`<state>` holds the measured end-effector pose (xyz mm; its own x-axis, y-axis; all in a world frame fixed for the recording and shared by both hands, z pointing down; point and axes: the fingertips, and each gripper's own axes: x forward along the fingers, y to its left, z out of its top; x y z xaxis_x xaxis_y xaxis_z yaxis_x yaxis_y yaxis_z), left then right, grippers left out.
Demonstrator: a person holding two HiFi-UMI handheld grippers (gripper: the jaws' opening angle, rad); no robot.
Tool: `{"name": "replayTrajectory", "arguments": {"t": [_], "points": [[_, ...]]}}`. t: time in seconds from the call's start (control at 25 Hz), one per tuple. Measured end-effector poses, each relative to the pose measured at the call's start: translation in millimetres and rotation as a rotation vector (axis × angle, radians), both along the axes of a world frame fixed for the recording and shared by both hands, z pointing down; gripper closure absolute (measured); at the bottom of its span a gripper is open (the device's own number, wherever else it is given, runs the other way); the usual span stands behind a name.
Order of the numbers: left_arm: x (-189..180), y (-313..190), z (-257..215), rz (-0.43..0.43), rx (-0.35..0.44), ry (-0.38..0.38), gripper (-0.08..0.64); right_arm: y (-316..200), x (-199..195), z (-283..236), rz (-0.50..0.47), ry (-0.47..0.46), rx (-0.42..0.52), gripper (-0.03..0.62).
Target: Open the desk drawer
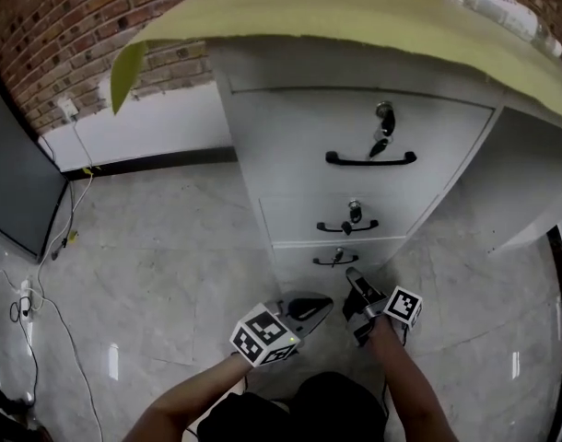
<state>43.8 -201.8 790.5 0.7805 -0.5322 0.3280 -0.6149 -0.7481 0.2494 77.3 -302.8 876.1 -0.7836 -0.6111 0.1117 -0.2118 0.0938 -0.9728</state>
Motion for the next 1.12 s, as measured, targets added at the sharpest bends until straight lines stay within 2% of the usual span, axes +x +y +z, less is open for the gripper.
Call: {"name": "replayTrajectory", "arguments": {"t": [0.08,0.24,0.36,0.44,0.56,1.12], "points": [[-6.0,3.7,7.9,-0.02,-0.01,0.007,0.549,-6.9,-8.1,9.8,0.043,-0.043,-0.032,0.469],[-11.1,9.1,17.8,-0.044,-0.029,0.027,0.549,-16.7,-16.3,29.2,0.139,-0.053,-0.111,0.471],[-11.7,9.6,22.8,-0.052,-0.045,0.054,0.549,-25.6,-21.4,28.7,0.198,-0.116,-0.127,0.483],[-13.0,7.5,25.5,-0.055,-0.046,0.058,0.549,-30.7,-22.1,26.7,0.237,-0.127,-0.112,0.517],[-16.0,4.4,29.3,-0.07,-0.049,0.062,0.549,-33.1,-21.7,23.8,0.256,-0.091,-0.059,0.552],[-30.1,13.7,28.0,-0.102,-0.055,0.049,0.549,-25.6,-19.2,25.7,0.321,-0.133,-0.142,0.568]]}}
